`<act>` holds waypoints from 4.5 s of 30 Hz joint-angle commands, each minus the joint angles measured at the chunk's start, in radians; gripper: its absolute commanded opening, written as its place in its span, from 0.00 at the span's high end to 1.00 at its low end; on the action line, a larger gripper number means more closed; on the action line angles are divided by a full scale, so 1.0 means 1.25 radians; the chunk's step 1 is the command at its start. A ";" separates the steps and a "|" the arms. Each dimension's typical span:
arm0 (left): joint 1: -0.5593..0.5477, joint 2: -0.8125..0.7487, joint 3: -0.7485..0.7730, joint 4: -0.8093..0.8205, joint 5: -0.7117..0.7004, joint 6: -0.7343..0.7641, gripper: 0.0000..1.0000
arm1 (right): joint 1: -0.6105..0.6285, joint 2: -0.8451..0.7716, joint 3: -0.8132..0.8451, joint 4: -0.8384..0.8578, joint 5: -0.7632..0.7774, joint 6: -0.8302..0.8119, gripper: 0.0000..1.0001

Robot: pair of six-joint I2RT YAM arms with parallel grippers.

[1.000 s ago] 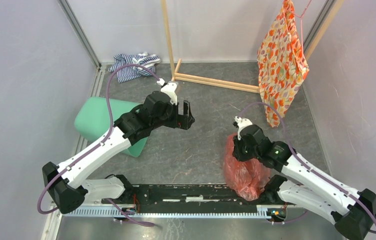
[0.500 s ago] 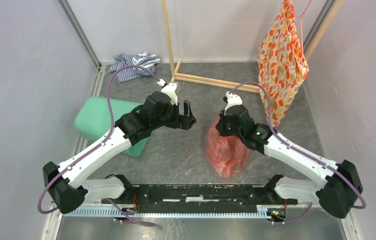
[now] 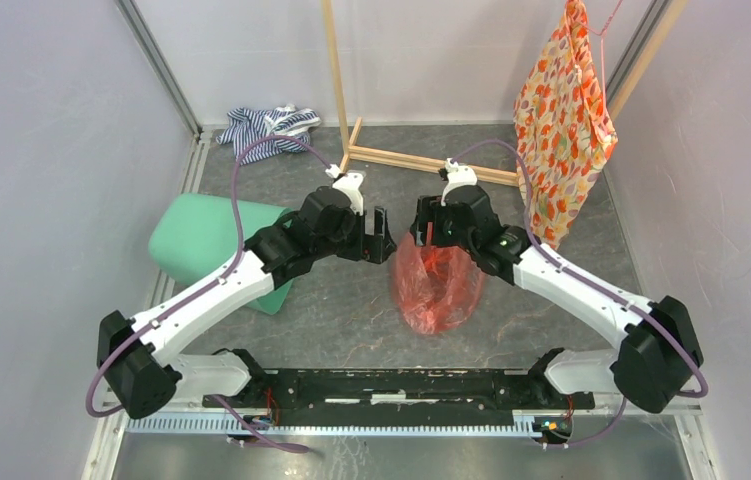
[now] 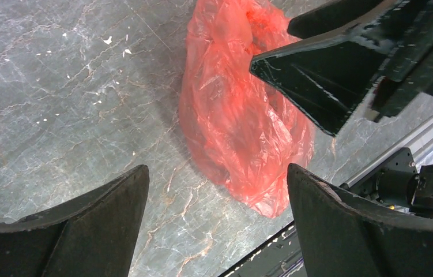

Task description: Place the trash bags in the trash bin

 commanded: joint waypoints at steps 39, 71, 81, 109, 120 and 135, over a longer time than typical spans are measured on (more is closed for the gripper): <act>-0.045 0.360 0.021 0.123 -0.127 0.029 0.98 | -0.214 -0.149 -0.412 0.239 -0.108 -0.068 0.30; 0.170 0.148 0.118 0.107 0.033 0.083 0.98 | -0.313 -0.262 0.263 -0.131 -0.151 -0.220 1.00; 0.170 0.214 0.091 0.101 0.061 0.061 0.98 | -0.218 -0.215 -0.136 -0.085 -0.106 -0.142 1.00; 0.158 0.187 0.145 0.144 0.105 0.031 0.98 | -0.214 -0.269 0.007 -0.087 -0.143 -0.093 1.00; 0.160 0.219 0.225 -0.005 0.121 0.030 0.98 | -0.215 -0.237 0.139 -0.236 -0.046 -0.157 1.00; 0.124 0.084 0.072 0.008 0.267 -0.024 0.98 | -0.203 -0.344 -0.024 -0.299 -0.113 -0.136 1.00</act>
